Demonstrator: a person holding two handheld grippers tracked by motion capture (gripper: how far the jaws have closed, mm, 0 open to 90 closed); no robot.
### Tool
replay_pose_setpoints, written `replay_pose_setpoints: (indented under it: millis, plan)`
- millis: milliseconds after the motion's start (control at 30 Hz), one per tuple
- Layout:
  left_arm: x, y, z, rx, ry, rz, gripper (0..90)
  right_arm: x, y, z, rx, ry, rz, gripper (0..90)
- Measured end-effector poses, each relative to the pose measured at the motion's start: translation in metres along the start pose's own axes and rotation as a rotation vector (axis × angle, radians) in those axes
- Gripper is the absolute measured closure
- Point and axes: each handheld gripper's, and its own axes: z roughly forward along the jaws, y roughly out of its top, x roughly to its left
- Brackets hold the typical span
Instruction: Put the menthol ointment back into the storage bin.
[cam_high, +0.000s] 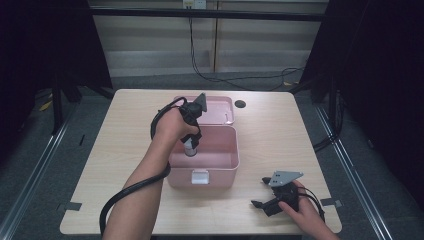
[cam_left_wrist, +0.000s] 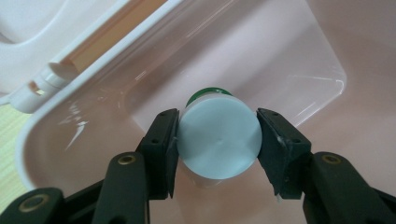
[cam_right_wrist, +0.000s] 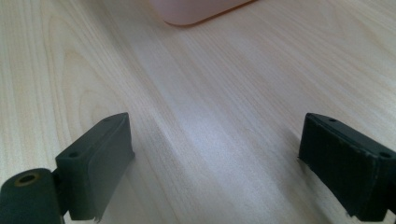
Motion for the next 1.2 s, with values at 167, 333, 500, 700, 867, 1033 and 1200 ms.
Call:
replay_pose_setpoints:
  millis: [167, 333, 500, 700, 867, 1033, 1200]
  plan:
    - [0.000, 0.001, 0.002, -0.003, 0.010, -0.043, 50.6, 0.000, 0.000, 0.000, 0.000, 0.000, 0.000, 9.2]
    - [0.003, 0.001, 0.004, -0.030, 0.024, -0.120, 50.6, 0.000, 0.000, 0.000, 0.000, 0.000, 0.000, 9.2]
    - [0.005, 0.001, 0.012, -0.037, 0.041, -0.149, 50.6, 0.000, 0.000, 0.000, -0.001, -0.001, -0.001, 9.2]
    - [0.007, 0.002, 0.022, -0.066, 0.061, -0.199, 50.6, 0.000, 0.000, 0.000, -0.001, -0.001, -0.001, 9.2]
    - [0.008, 0.002, 0.028, -0.082, 0.067, -0.234, 50.5, 0.000, 0.000, 0.000, -0.001, -0.001, -0.001, 9.2]
    - [0.008, 0.002, 0.031, -0.102, 0.069, -0.243, 50.5, 0.000, 0.000, 0.000, -0.001, -0.001, -0.001, 9.2]
    - [0.007, 0.002, 0.033, -0.119, 0.076, -0.257, 50.4, 0.000, 0.000, 0.000, -0.001, -0.001, -0.001, 9.2]
